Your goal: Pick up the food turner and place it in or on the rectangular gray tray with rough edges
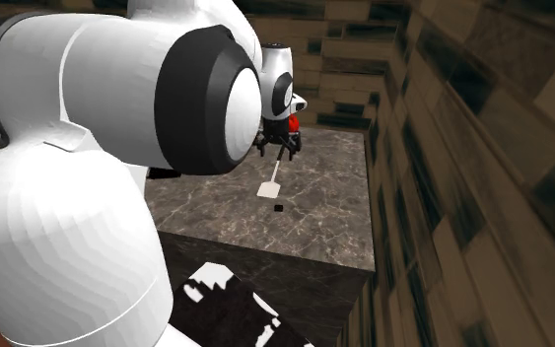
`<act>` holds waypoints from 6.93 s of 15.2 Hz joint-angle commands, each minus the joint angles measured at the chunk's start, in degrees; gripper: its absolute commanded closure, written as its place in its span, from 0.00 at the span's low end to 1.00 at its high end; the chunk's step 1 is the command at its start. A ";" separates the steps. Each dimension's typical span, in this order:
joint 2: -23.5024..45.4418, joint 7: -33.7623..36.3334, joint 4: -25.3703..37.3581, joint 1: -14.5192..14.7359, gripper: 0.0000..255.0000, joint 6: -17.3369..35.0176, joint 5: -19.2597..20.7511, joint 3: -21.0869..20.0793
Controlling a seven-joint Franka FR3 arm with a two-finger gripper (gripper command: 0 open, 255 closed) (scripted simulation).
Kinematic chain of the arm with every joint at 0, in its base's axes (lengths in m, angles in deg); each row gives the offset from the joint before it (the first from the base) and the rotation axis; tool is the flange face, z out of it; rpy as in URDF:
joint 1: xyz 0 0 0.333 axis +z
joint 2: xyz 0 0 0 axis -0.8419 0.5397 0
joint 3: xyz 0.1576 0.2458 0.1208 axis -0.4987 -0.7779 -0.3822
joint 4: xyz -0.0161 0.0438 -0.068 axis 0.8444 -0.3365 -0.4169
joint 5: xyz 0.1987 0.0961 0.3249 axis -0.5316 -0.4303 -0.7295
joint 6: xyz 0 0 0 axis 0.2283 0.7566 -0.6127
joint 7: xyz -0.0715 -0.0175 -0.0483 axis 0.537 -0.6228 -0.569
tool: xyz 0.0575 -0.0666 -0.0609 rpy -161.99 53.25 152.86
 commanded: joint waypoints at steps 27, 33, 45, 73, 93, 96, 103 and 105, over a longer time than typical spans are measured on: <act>2.53 0.39 -0.21 0.29 1.00 2.75 0.74 0.05; 0.29 -0.06 1.74 0.15 1.00 -1.39 0.06 -0.12; -3.03 -0.67 7.02 -0.02 1.00 -9.92 -0.89 -0.28; 18.45 32.12 39.56 23.76 1.00 -23.15 9.85 -9.58; 32.59 38.75 52.08 32.65 1.00 -22.17 14.11 -8.78; 32.74 38.93 50.87 32.49 1.00 -20.84 14.22 -8.73; 32.75 38.93 50.88 32.50 1.00 -20.85 14.22 -8.73; 32.75 38.93 50.88 32.50 0.00 -20.84 14.22 -8.73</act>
